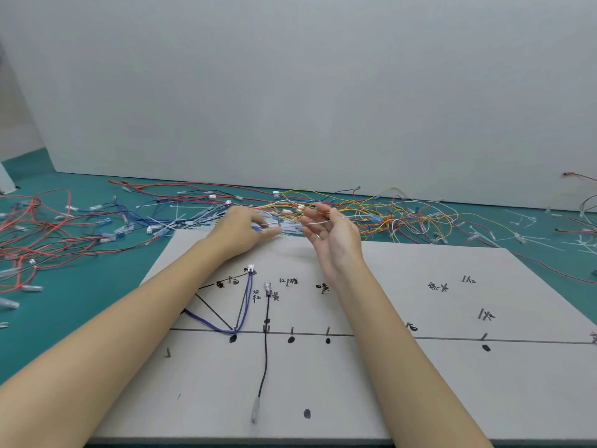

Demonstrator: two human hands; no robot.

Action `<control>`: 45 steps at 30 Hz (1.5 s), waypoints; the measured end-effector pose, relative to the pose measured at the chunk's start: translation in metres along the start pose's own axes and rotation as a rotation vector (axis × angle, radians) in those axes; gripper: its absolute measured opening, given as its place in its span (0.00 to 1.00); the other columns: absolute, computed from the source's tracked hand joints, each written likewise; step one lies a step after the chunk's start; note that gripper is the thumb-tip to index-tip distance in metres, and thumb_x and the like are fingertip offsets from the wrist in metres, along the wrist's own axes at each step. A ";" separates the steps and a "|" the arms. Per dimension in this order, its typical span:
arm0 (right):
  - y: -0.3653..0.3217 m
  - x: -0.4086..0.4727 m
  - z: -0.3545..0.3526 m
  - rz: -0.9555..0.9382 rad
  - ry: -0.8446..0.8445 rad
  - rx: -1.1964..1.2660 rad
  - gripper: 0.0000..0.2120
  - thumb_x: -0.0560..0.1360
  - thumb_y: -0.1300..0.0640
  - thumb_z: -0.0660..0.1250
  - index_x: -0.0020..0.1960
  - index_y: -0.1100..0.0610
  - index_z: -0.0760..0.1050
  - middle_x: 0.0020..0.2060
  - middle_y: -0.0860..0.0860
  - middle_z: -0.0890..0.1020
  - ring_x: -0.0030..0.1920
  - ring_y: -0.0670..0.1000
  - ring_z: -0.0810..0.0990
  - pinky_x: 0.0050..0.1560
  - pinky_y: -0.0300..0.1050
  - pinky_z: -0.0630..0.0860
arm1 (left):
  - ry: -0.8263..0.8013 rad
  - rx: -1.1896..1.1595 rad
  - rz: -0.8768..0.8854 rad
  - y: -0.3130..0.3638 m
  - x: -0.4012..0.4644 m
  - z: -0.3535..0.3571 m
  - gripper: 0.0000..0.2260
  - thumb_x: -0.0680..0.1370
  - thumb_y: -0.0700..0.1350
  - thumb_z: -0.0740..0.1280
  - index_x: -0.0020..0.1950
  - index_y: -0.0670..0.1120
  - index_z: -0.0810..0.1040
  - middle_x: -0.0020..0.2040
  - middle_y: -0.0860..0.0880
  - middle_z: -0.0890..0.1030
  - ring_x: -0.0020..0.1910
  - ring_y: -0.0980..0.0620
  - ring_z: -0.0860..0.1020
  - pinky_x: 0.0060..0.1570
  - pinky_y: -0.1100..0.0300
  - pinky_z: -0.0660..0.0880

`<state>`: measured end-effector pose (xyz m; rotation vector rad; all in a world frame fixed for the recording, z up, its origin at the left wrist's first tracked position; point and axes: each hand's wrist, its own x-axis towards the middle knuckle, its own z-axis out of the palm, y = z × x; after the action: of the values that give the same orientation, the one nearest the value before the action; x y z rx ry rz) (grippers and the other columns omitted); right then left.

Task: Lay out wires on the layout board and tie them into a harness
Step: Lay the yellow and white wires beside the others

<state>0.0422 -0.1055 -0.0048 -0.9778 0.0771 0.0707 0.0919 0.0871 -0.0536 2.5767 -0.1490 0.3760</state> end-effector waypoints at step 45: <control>0.005 -0.002 -0.001 0.109 -0.030 -0.364 0.14 0.81 0.62 0.52 0.40 0.60 0.71 0.38 0.58 0.81 0.33 0.54 0.79 0.36 0.43 0.79 | 0.186 -0.341 -0.264 0.022 0.003 -0.010 0.17 0.77 0.49 0.65 0.34 0.38 0.75 0.31 0.49 0.74 0.40 0.46 0.72 0.53 0.50 0.70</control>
<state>0.0400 -0.1039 -0.0089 -1.3352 0.0917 0.2051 0.0887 0.0732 -0.0335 2.1773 0.1786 0.4450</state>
